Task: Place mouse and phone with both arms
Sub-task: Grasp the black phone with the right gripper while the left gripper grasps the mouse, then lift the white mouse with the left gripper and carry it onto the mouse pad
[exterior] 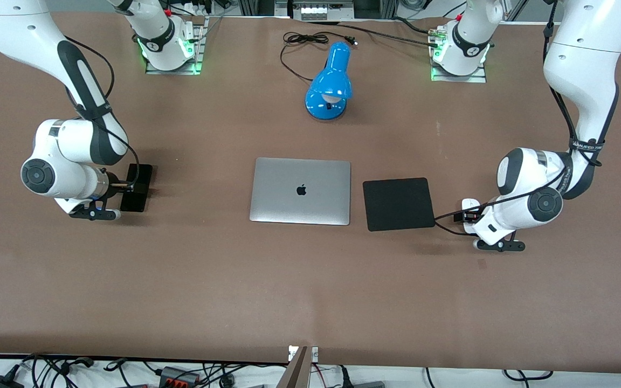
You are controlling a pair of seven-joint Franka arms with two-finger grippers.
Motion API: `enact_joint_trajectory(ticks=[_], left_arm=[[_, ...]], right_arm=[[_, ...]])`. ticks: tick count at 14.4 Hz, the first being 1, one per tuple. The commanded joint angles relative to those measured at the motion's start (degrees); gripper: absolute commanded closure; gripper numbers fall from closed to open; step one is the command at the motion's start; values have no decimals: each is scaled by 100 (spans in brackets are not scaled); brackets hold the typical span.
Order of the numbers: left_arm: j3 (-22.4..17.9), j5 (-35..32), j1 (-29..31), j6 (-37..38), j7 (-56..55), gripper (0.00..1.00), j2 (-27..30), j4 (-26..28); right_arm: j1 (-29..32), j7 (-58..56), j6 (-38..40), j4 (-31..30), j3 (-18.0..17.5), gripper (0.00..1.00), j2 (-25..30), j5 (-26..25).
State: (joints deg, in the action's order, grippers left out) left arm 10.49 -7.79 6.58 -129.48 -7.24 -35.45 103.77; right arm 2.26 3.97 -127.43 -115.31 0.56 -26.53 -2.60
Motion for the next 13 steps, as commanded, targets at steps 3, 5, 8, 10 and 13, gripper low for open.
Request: enact_joint_trajectory(ticks=[3,5,8,10,13], left_arm=[[-11,-135,36,-95,91,0,48,187],[-11,-370,27,-95,100,0,30,178],[6,-654,36,-95,56,1,21,178],[6,-654,45,-95,56,8,12,178],[15,-645,54,-95,12,8,-49,178]], right_arm=[[28,368,-141,-9,-29,0,-80,14],[20,368,-141,-18,-29,0,-124,14],[11,368,-238,-35,-29,0,-238,14],[2,368,-256,-35,-38,0,-282,14],[-7,359,-264,-44,-38,0,-335,14]])
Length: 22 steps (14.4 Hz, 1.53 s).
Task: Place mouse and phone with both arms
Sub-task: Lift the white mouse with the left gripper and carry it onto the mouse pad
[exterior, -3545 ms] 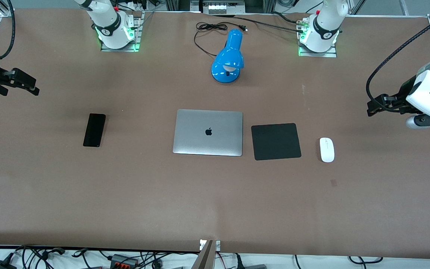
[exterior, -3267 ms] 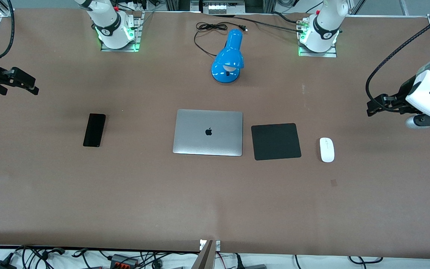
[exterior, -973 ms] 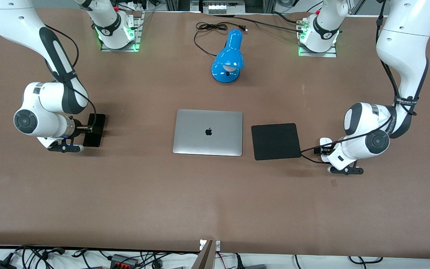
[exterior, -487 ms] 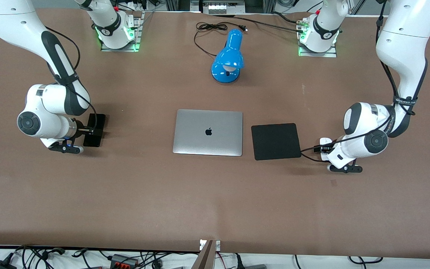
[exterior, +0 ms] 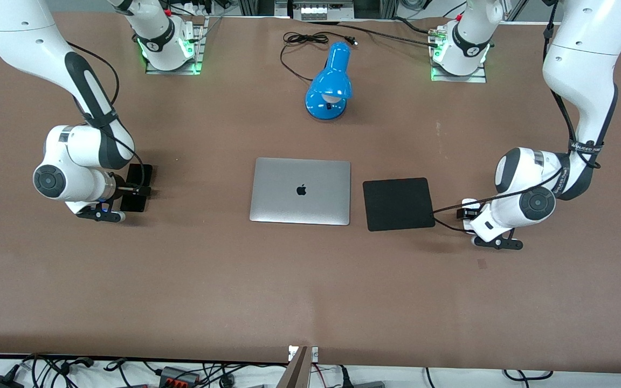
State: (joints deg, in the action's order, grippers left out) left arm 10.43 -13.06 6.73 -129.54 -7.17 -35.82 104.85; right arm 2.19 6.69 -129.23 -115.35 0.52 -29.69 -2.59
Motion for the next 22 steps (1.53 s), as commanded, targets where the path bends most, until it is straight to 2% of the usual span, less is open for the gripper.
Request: enact_joint_trajectory(ticks=[1,3,4,7,10,12,13,15,16,17,19,22], left_arm=[[21,-118,39,-89,6,8,-12,71],[21,-118,47,-98,6,9,-21,71],[21,-118,39,-98,6,14,-21,79],[21,-118,47,-45,6,40,-12,36],[30,-110,39,-10,-29,61,23,35],[91,-92,4,208,-135,66,119,-61],[204,-83,-66,610,-179,66,154,-279],[809,-83,-172,1280,-834,66,137,-649],[1029,-83,-294,1325,-1282,66,94,-728],[1075,-83,-434,1317,-1539,66,15,-799],[1084,-74,-786,1282,-1620,66,-91,-817],[1093,83,-901,976,-1620,65,-302,-782]], right_arm=[[-8,87,-76,-40,-34,0,-37,13],[-16,87,-76,-40,-34,0,-55,13],[-17,87,-67,-40,-34,0,-64,13],[-25,35,-6,-49,-26,0,-81,-5],[-52,-1,73,-84,-26,0,-64,-22],[-52,-1,82,-84,-26,0,-64,-22],[-52,-1,108,-84,-26,2,-64,-22],[-52,8,170,-75,-26,35,-55,-22],[-43,8,179,-75,-26,50,-46,-22],[-43,8,179,-75,-26,59,-46,-22],[-43,-1,266,-75,-26,74,-37,-22],[-43,-9,302,-66,-26,81,-20,-31]])
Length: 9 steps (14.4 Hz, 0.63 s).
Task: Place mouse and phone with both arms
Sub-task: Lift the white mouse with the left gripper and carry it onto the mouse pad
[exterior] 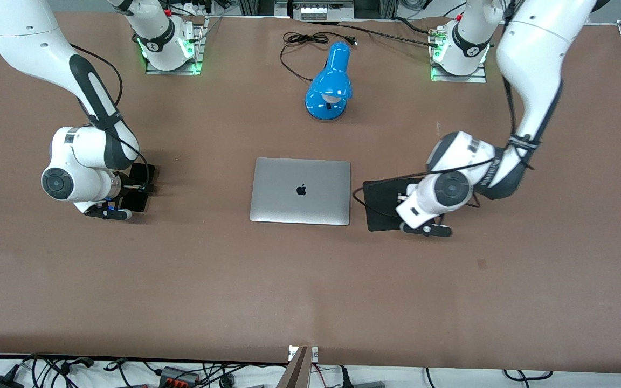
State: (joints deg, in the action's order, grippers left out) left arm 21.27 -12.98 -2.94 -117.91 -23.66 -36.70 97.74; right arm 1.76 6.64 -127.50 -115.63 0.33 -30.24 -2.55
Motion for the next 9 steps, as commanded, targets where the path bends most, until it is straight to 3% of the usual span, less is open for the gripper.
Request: enact_joint_trajectory(ticks=[1,4,5,6,7,9], left_arm=[[18,85,22,-275,2,64,-293,-45],[9,85,-76,-372,-200,58,-451,-71],[9,93,-67,-425,-209,51,-461,-71],[9,111,-23,-408,-209,22,-461,-88],[9,111,21,-373,-165,0,-417,-97],[9,111,170,-33,-156,0,-137,-202]], right_arm=[[0,-14,137,-30,-15,82,61,-35],[-18,-14,365,14,-50,82,306,-35],[-27,3,479,32,-155,82,456,-35],[-27,73,611,110,-252,82,562,-26],[-27,100,742,215,-349,82,597,-9],[-18,109,840,435,-559,82,589,18]])
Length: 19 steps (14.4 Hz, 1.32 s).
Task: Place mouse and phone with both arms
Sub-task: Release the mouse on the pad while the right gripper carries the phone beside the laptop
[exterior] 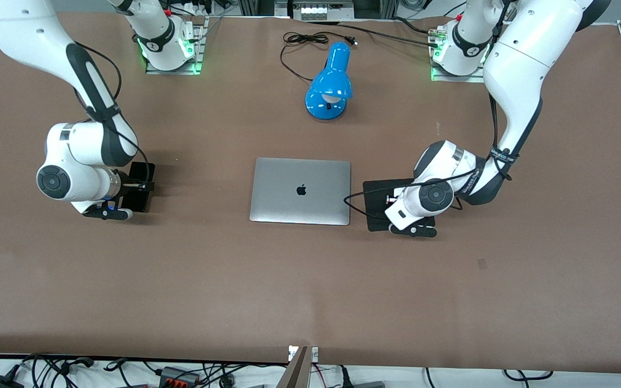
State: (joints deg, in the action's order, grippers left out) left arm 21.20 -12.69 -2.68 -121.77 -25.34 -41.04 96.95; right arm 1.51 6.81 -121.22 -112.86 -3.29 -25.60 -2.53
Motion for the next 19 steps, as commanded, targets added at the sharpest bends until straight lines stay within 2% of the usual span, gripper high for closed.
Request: enact_joint_trajectory(ticks=[1,4,5,7,9,13,16,17,18,19], left_arm=[[16,82,188,695,3,0,438,-281],[25,91,486,2224,20,0,816,-1132],[25,100,548,2594,29,0,1017,-1343],[33,388,942,2930,47,0,1378,-1521],[60,591,1382,2966,64,0,1651,-1548],[-2,715,1463,3518,64,0,2300,-1803],[-1,926,1603,4037,641,0,2452,-1820],[-115,952,1638,4100,1219,0,2504,-1785],[-481,979,1456,4074,1703,0,2618,-1655],[-946,1022,958,3987,1812,0,2628,-1575]], right_arm=[[7,93,178,202,-294,82,116,25],[-46,101,195,413,-724,82,46,34],[-142,189,204,457,-752,82,46,34],[-361,286,222,475,-761,82,46,25],[-703,347,161,475,-752,82,-33,34],[-1170,1339,-304,493,-752,82,-322,34],[-1294,1752,-446,484,-761,82,-568,51],[-1320,1928,-498,484,-761,82,-656,51],[-1381,2173,-560,484,-761,82,-727,51],[-1434,2332,-569,493,-761,82,-762,43]])
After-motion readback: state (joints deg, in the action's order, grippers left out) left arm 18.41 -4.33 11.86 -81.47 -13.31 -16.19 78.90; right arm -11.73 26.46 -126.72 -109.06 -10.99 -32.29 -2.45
